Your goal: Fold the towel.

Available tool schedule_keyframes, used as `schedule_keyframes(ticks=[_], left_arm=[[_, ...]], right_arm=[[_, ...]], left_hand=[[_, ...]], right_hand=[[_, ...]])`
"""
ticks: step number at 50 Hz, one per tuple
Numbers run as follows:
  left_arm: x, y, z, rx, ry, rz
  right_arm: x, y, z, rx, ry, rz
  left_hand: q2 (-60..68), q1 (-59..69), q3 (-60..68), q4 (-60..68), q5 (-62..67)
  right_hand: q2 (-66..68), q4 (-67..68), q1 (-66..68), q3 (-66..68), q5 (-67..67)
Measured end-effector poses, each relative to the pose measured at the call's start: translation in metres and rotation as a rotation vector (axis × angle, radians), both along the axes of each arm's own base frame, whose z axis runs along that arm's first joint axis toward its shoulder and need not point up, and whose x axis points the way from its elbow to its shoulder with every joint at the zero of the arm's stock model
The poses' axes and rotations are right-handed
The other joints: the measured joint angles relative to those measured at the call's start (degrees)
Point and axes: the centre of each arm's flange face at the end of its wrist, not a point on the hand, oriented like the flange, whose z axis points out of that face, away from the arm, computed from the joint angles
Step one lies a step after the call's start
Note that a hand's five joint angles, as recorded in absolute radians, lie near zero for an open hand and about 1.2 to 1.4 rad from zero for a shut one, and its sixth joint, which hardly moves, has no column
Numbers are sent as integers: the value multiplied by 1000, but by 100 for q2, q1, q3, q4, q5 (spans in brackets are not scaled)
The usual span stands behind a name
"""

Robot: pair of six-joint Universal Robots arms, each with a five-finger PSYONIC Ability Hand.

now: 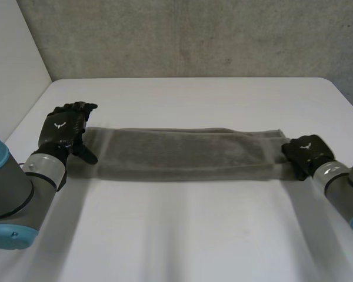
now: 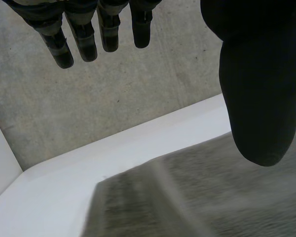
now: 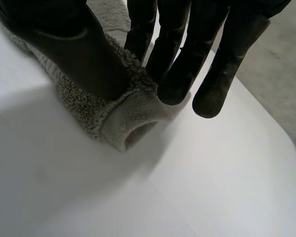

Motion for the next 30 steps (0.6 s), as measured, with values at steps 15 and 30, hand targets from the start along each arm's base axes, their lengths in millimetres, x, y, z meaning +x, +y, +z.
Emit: schedule_keyframes(ticks=[15,30], left_arm=[[5,-3,2,-5,1,18],[4,-1,2,-2,1,14]], right_arm=[[-115,-54,52,-149,318,-255],[49,-8,123,-427,218,139]], left_hand=[[0,-1,0,0,0],[0,0,0,0,0]], right_hand=[[0,0,16,0,0],[41,1,35,0,4]])
